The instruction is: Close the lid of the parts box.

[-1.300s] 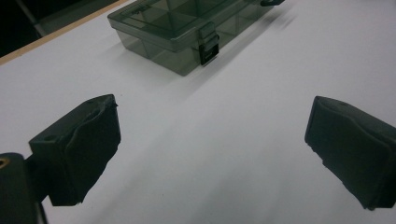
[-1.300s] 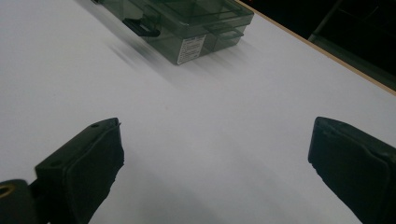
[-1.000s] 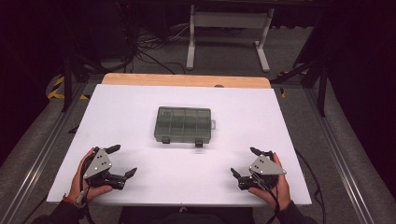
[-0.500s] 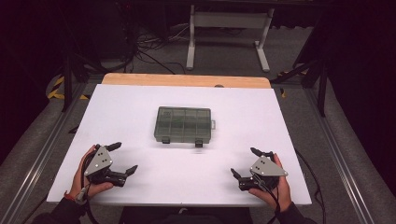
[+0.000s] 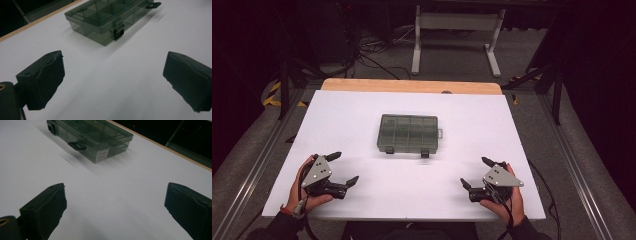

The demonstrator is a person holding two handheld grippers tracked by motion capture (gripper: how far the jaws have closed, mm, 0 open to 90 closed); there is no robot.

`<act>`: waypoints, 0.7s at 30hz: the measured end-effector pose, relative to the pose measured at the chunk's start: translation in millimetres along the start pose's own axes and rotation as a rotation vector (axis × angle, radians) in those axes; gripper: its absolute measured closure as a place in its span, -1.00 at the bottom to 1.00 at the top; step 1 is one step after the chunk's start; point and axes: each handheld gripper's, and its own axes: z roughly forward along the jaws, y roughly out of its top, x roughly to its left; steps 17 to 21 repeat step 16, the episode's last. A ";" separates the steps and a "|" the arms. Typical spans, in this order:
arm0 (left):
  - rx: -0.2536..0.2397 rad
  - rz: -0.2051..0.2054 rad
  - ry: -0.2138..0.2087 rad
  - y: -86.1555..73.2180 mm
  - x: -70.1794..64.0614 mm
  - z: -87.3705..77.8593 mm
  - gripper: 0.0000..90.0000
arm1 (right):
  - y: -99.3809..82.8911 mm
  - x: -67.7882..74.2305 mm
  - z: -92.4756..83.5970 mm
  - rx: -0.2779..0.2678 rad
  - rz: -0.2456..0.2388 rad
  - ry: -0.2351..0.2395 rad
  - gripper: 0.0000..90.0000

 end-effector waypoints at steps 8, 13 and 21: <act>0.001 -0.004 -0.007 0.6 1.4 2.4 -0.90 | -0.4 -0.9 -0.4 -0.002 -0.006 -0.002 -0.90; 0.007 -0.011 -0.005 -0.5 1.5 2.3 -0.90 | 0.7 -1.8 0.0 -0.013 0.002 -0.003 -0.90; 0.003 -0.017 -0.003 -0.3 1.4 1.7 -0.90 | 0.6 -2.0 0.5 -0.010 -0.001 -0.001 -0.90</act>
